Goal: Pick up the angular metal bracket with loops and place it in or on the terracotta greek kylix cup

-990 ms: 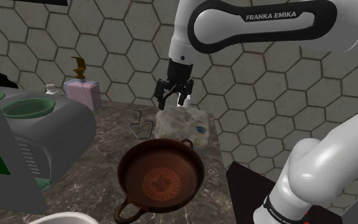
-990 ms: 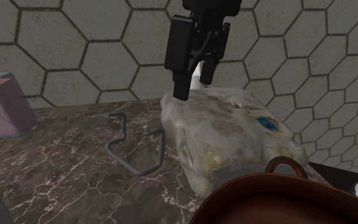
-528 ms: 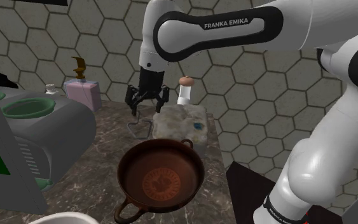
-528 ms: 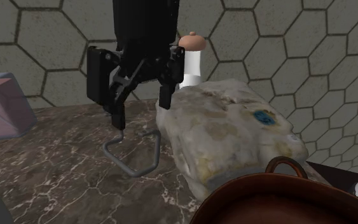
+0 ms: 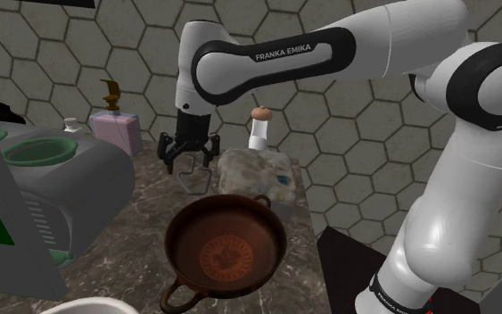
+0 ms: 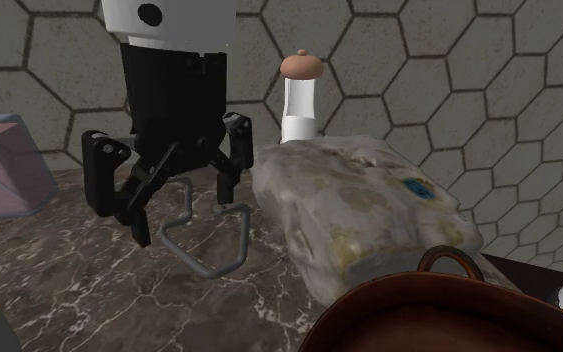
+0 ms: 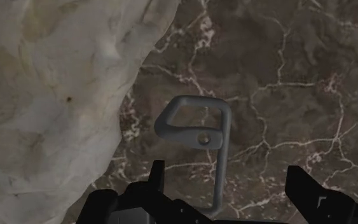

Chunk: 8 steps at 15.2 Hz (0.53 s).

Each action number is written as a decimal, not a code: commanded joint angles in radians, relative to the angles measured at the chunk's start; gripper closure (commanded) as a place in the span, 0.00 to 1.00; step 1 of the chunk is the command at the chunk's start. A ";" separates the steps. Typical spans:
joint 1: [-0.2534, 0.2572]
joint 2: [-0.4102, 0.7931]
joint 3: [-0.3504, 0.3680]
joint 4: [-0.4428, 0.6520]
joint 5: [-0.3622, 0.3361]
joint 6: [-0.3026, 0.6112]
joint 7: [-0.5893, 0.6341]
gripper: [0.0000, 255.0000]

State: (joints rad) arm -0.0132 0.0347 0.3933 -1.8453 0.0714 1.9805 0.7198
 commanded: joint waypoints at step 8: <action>0.003 0.015 0.002 -0.033 -0.005 0.048 0.005 0.00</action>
State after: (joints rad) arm -0.0099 0.0492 0.3957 -1.8786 0.0661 2.0280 0.7245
